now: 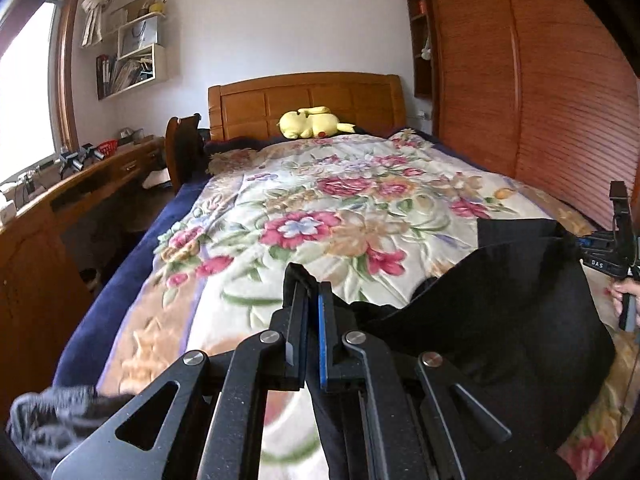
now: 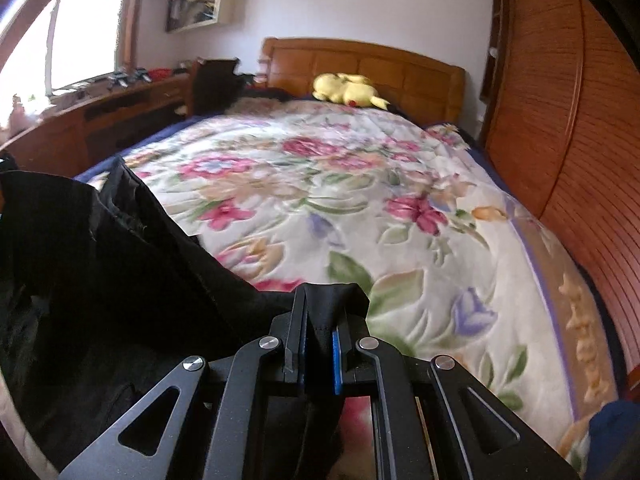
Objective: Fold large clothes
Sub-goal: 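Lay the folded coat down and open both grippers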
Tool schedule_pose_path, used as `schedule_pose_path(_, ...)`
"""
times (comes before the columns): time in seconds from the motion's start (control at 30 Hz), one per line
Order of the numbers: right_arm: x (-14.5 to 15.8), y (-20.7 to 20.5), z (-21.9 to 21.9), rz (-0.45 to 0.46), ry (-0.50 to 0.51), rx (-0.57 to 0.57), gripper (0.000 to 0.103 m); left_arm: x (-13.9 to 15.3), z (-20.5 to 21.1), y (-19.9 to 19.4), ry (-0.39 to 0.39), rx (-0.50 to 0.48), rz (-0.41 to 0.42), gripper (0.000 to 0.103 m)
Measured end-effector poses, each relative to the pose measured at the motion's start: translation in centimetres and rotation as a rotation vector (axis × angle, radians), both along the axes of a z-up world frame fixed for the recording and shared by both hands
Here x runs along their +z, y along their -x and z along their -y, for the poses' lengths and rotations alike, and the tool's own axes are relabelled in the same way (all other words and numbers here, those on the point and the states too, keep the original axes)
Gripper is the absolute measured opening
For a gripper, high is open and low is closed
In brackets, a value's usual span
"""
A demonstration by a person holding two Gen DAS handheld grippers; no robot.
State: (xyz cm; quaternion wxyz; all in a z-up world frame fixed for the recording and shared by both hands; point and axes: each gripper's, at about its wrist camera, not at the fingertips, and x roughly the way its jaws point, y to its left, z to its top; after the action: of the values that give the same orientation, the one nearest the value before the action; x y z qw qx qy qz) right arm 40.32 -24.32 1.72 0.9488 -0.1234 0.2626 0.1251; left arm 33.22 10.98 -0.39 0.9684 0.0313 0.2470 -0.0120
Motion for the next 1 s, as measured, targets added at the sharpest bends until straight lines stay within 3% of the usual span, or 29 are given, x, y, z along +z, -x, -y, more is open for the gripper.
schedule_pose_path(0.1, -0.2, -3.2, -1.2, -0.04, 0.03, -0.029, 0.009, -0.1, 0.2, -2.8, 0.008, -0.002, -0.019, 0.004)
schedule_pose_path(0.27, -0.1, -4.7, -2.4, -0.05, 0.058, -0.056, 0.009, -0.7, 0.8, -5.7, -0.01, 0.017, -0.043, 0.004)
schedule_pose_path(0.4, -0.7, -5.5, -2.5, -0.068, 0.02, -0.08, 0.009, -1.3, 1.0, -6.5, 0.019, 0.013, -0.052, 0.004)
schedule_pose_path(0.5, -1.4, -5.6, -2.6, -0.12, -0.038, -0.064, 0.012, -2.1, 1.7, -6.5, 0.01, -0.014, -0.092, 0.004)
schedule_pose_path(0.6, -1.4, -5.4, -2.6, -0.116, -0.062, -0.061, 0.015, -2.2, 2.7, -6.1, -0.003, -0.025, -0.091, 0.005)
schedule_pose_path(0.8, -0.4, -4.9, -2.2, -0.077, -0.091, -0.063, 0.019, 0.0, 3.8, -5.3, -0.001, -0.042, -0.063, 0.018)
schedule_pose_path(0.87, -0.1, -4.5, -2.4, -0.066, -0.083, -0.059, 0.026, 0.5, 4.0, -5.0, -0.006, -0.054, -0.056, 0.027)
schedule_pose_path(1.0, 0.0, -3.8, -2.6, -0.058, -0.074, -0.041, 0.038, 0.6, 4.4, -4.3, -0.002, -0.081, -0.071, 0.031)
